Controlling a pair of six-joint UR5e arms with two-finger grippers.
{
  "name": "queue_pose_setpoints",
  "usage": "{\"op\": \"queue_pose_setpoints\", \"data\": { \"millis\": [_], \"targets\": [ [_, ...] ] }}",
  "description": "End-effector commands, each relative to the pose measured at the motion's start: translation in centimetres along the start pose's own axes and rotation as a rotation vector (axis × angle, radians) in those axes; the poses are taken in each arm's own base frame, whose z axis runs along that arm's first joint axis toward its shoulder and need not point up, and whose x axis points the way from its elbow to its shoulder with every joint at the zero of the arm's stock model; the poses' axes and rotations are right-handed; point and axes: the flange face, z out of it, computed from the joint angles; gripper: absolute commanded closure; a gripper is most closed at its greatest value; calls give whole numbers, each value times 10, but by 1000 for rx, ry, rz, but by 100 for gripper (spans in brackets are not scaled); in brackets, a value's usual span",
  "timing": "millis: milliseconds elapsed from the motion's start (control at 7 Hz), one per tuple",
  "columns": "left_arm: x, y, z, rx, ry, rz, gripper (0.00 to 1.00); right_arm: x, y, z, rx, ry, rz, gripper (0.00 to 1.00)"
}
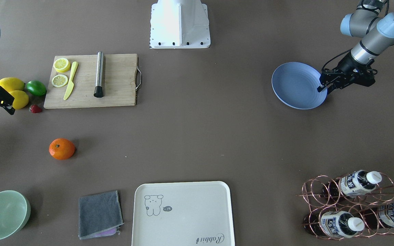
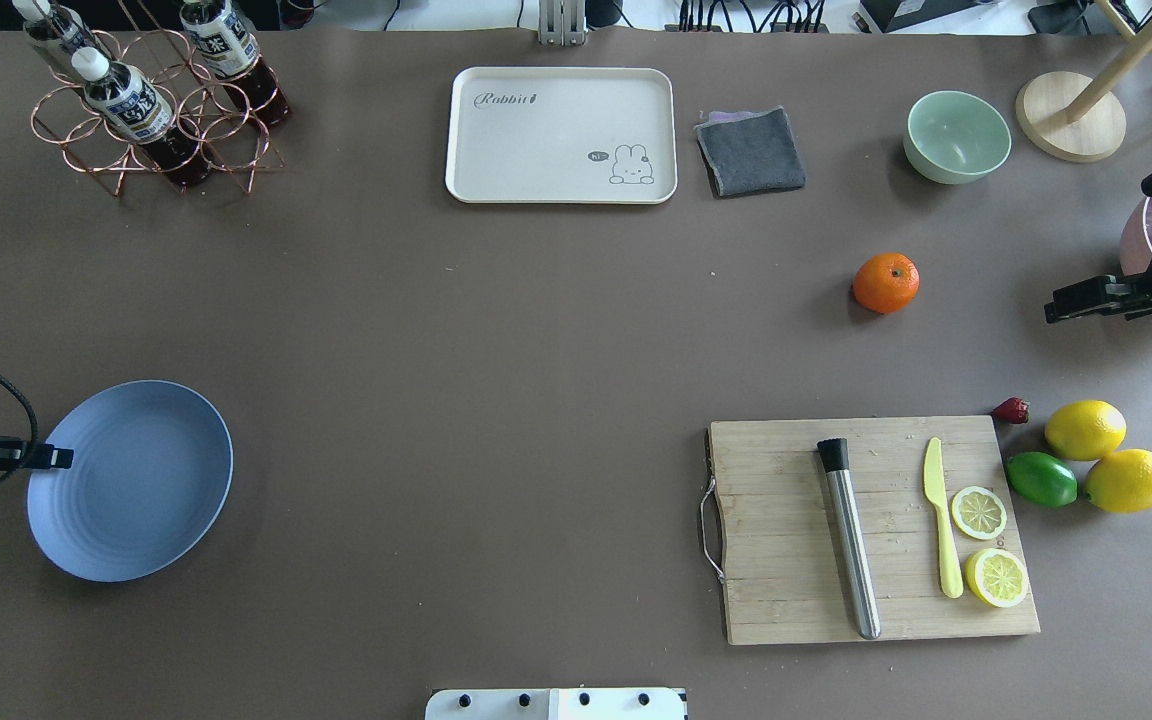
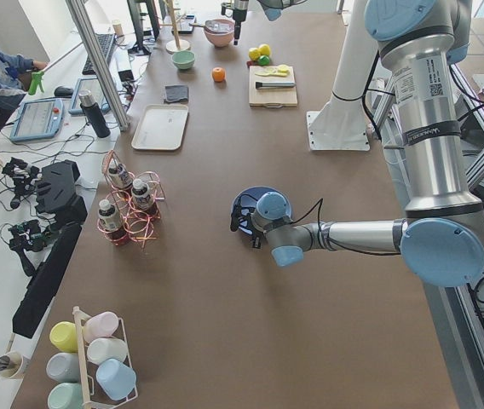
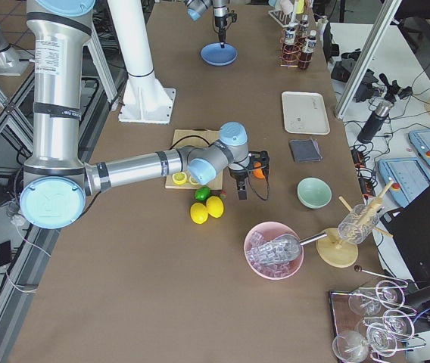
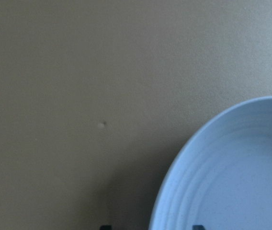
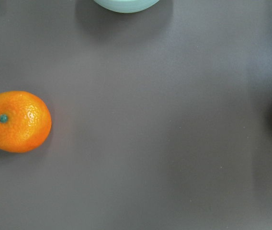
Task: Pick orange to plate
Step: 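Push the blue plate with the left gripper toward the table center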
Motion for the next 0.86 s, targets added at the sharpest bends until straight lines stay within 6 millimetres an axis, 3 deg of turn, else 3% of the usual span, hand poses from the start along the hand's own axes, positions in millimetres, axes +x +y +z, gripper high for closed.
{"op": "queue_pose_setpoints", "data": {
  "millis": [0,143,286,429,714],
  "targets": [
    [5,0,-2,-2,16,6,100,0,0,0,-1,0,-1,3],
    [12,-3,-5,4,37,13,100,0,0,0,-1,0,-1,3],
    [31,-11,-8,-31,97,17,100,-1,0,0,0,-1,-2,3],
    [53,-35,-15,-7,138,-6,100,-1,0,0,0,-1,-2,3],
    [168,-114,4,15,239,-182,100,-1,0,0,0,-1,-2,2]
  ]
}}
